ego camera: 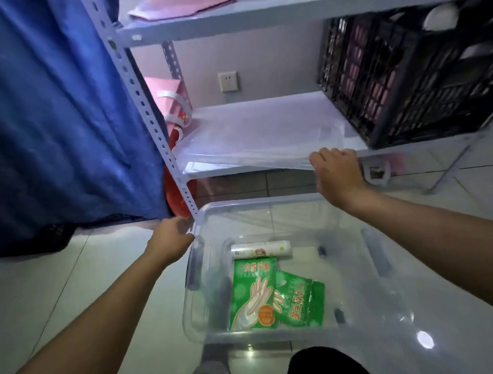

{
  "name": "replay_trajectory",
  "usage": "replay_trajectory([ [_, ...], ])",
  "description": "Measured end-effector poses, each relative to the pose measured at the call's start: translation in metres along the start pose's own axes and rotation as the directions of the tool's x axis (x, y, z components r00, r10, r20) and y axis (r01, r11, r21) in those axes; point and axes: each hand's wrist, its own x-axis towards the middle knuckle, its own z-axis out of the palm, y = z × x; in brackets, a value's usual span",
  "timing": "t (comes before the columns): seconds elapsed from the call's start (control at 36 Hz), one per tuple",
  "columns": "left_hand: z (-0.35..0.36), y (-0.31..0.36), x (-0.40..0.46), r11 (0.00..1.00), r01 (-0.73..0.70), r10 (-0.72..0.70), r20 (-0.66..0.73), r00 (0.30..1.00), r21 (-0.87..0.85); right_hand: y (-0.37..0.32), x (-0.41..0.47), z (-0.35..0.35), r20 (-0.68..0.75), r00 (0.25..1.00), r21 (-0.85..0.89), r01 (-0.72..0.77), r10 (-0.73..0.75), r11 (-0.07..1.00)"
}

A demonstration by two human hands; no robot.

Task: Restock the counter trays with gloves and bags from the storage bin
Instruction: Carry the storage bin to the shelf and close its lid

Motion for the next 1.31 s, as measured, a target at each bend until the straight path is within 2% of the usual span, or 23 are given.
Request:
replay_trajectory([
  [0.08, -0.023, 0.037, -0.005, 0.997, -0.075, 0.074, -0.034, 0.997, -0.014, 0.011, 0.000, -0.042, -0.063, 0.995, -0.018, 0.075, -0.076, 0.997],
  [0.19, -0.041, 0.083, -0.016, 0.995, -0.062, 0.059, -0.043, 0.997, -0.081, 0.028, 0.008, -0.095, -0.150, 0.984, -0.037, 0.088, -0.093, 0.995],
  [0.25, -0.041, 0.096, -0.021, 0.983, -0.045, 0.040, -0.030, 0.999, -0.180, 0.039, 0.013, -0.125, -0.207, 0.974, -0.014, 0.091, -0.092, 0.996],
  [0.31, -0.042, 0.102, -0.021, 0.936, 0.005, -0.020, -0.038, 0.999, -0.353, 0.052, 0.017, -0.155, -0.258, 0.961, 0.040, 0.115, -0.101, 0.993],
  [0.39, -0.049, 0.104, -0.011, 0.812, 0.075, -0.124, -0.046, 0.991, -0.578, 0.076, 0.018, -0.197, -0.309, 0.945, 0.125, 0.155, -0.110, 0.980],
  [0.5, -0.071, 0.112, 0.001, 0.717, 0.081, -0.215, -0.109, 0.970, -0.692, 0.111, 0.014, -0.241, -0.325, 0.938, 0.272, 0.213, -0.119, 0.939],
  [0.58, -0.091, 0.127, -0.001, 0.659, -0.008, -0.257, -0.235, 0.938, -0.752, 0.142, 0.008, -0.267, -0.322, 0.946, 0.441, 0.186, -0.039, 0.878],
  [0.69, -0.105, 0.131, -0.015, 0.615, -0.210, -0.108, -0.346, 0.932, -0.760, 0.180, 0.003, -0.281, -0.281, 0.943, 0.642, 0.048, 0.177, 0.765],
  [0.78, -0.107, 0.127, -0.025, 0.630, -0.225, -0.041, -0.321, 0.946, -0.743, 0.194, 0.000, -0.261, -0.207, 0.937, 0.727, -0.045, 0.281, 0.685],
  [0.86, -0.102, 0.112, -0.033, 0.739, -0.134, -0.019, -0.220, 0.975, -0.660, 0.190, -0.010, -0.220, -0.096, 0.925, 0.739, -0.182, 0.368, 0.649],
  [0.94, -0.087, 0.087, -0.047, 0.852, -0.008, -0.058, -0.110, 0.992, -0.523, 0.173, -0.025, -0.170, 0.045, 0.912, 0.748, -0.302, 0.409, 0.591],
  [1.06, -0.065, 0.054, -0.057, 0.910, 0.167, -0.138, 0.103, 0.985, -0.379, 0.151, -0.043, -0.108, 0.190, 0.855, 0.693, -0.464, 0.482, 0.551],
  [1.17, -0.057, 0.038, -0.048, 0.940, 0.278, -0.225, 0.250, 0.942, -0.200, 0.144, -0.040, -0.071, 0.350, 0.767, 0.700, -0.595, 0.537, 0.394],
  [1.22, -0.054, 0.035, -0.041, 0.931, 0.329, -0.270, 0.312, 0.911, -0.156, 0.141, -0.035, -0.061, 0.400, 0.763, 0.719, -0.605, 0.508, 0.342],
  [1.31, -0.039, 0.026, -0.031, 0.920, 0.370, -0.310, 0.339, 0.888, -0.128, 0.130, -0.036, -0.045, 0.457, 0.788, 0.726, -0.599, 0.412, 0.339],
])
